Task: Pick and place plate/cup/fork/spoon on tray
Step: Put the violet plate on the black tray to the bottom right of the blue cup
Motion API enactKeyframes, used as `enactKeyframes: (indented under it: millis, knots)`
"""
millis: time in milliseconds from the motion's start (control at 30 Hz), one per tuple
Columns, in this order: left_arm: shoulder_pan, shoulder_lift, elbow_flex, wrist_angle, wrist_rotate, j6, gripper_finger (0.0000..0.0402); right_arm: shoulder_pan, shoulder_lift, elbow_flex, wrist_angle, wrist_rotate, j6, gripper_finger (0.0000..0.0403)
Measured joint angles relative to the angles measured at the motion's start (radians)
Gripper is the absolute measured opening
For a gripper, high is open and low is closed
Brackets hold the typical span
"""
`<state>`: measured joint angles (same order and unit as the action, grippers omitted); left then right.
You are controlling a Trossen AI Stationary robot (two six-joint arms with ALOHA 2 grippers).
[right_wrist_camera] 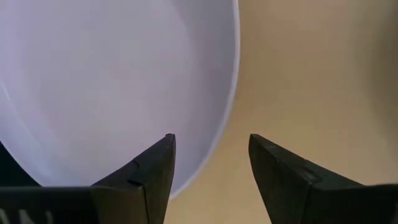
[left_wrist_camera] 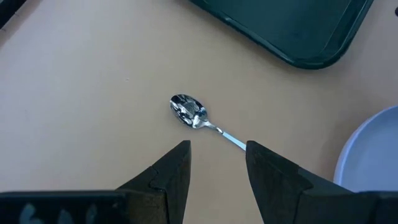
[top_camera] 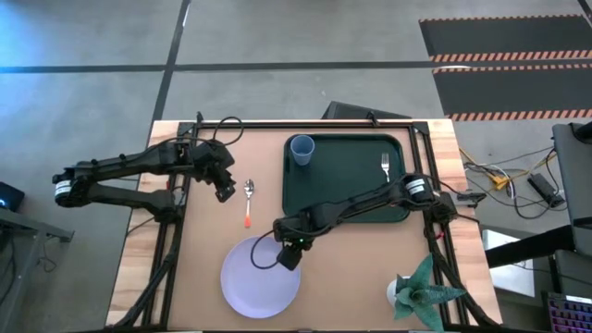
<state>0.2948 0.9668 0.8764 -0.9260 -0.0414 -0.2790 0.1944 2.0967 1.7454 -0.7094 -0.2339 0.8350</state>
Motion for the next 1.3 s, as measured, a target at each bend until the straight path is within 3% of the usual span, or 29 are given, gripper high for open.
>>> enactKeyframes:
  millis: [533, 667, 867, 1100, 1300]
  knots:
    - [0.000, 0.000, 0.000, 0.001, 0.000, -0.002, 0.0136, -0.001, 0.050, 0.000, 0.072, -0.036, -0.009, 0.0189]
    - [0.000, 0.000, 0.000, 0.001, 0.000, -0.002, 0.0136, -0.005, 0.057, 0.000, 0.072, -0.063, -0.009, 0.0148]
    - [0.000, 0.000, 0.000, 0.001, 0.000, -0.002, 0.0136, -0.010, 0.066, 0.000, 0.075, -0.088, -0.023, 0.0023]
    - [0.000, 0.000, 0.000, 0.001, 0.000, -0.002, 0.0136, -0.010, 0.061, -0.001, 0.085, -0.079, -0.032, 0.0009]
    - [0.000, -0.001, 0.000, 0.001, 0.000, -0.002, 0.0136, -0.012, -0.042, -0.002, 0.010, 0.045, -0.001, 0.0008]
